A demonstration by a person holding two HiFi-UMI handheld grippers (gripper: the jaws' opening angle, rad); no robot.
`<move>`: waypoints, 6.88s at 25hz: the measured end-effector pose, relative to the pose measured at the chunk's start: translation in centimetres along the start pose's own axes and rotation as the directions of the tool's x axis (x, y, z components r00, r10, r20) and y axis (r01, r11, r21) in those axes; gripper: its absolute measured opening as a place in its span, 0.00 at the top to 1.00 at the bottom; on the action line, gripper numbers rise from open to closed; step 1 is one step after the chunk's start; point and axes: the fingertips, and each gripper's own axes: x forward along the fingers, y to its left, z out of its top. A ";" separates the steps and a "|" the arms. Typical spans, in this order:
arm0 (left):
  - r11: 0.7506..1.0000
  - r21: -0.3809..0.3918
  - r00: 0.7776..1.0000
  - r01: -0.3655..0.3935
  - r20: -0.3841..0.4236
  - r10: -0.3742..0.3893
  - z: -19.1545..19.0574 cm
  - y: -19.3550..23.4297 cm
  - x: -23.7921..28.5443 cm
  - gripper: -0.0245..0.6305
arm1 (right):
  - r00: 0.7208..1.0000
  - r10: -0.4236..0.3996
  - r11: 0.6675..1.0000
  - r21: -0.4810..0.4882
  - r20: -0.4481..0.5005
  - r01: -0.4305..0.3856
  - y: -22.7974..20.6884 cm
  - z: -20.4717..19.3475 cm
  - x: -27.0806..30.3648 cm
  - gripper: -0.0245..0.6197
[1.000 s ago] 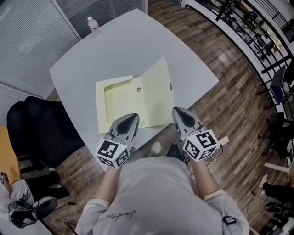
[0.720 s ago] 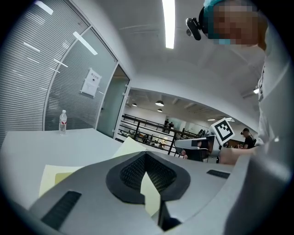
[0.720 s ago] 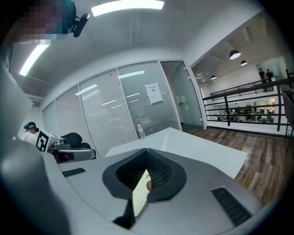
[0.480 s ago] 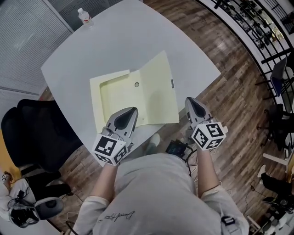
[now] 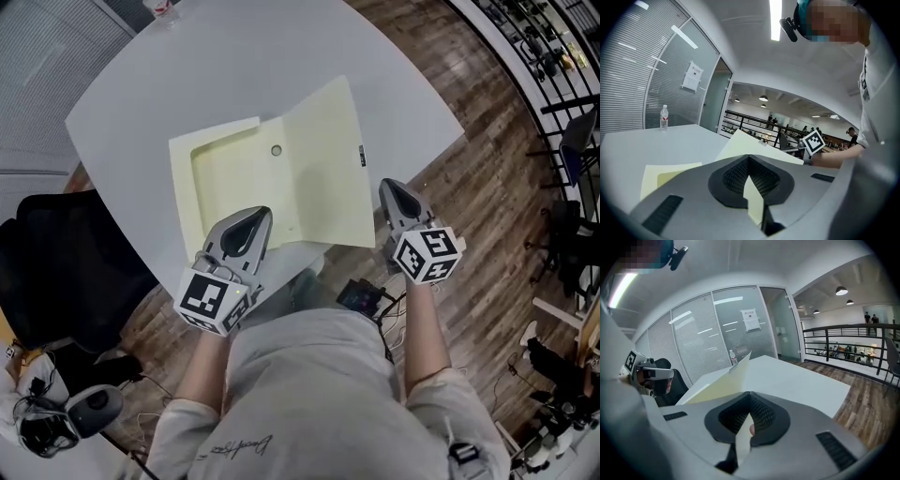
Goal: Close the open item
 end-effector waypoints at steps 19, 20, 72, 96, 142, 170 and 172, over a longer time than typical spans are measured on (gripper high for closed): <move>0.998 -0.066 0.999 -0.014 -0.047 0.011 -2.3 1.2 0.4 0.95 | 0.995 0.079 0.995 -0.060 -0.067 -0.083 -0.3 -2.6 5.0 0.94; 0.997 -0.069 0.999 -0.018 -0.048 0.014 -2.4 1.4 0.2 0.95 | 0.994 0.080 0.994 -0.063 -0.075 -0.084 -0.3 -2.8 5.2 0.94; 0.898 -0.213 0.923 -0.386 -0.097 0.373 -11.0 18.8 -13.4 0.95 | 0.939 0.318 0.909 -0.239 -0.132 -0.342 20.2 1.8 8.6 0.94; 0.918 -0.230 0.938 -0.323 -0.204 0.279 -17.4 20.1 -9.8 0.95 | 0.919 0.301 0.887 -0.279 -0.254 -0.368 23.3 -1.3 10.7 0.94; 0.929 -0.241 0.955 -0.280 -0.171 0.243 -16.7 16.9 -6.8 0.95 | 0.849 0.156 0.881 -0.316 -0.505 -0.351 23.8 -7.9 13.6 0.94; 0.926 -0.254 0.956 -0.279 -0.161 0.244 -16.4 17.3 -6.5 0.95 | 0.816 0.144 0.865 -0.330 -0.560 -0.379 24.4 -9.5 14.7 0.94; 0.926 -0.255 0.956 -0.280 -0.161 0.244 -16.5 17.4 -6.5 0.95 | 0.814 0.140 0.862 -0.335 -0.564 -0.380 24.5 -9.7 14.8 0.94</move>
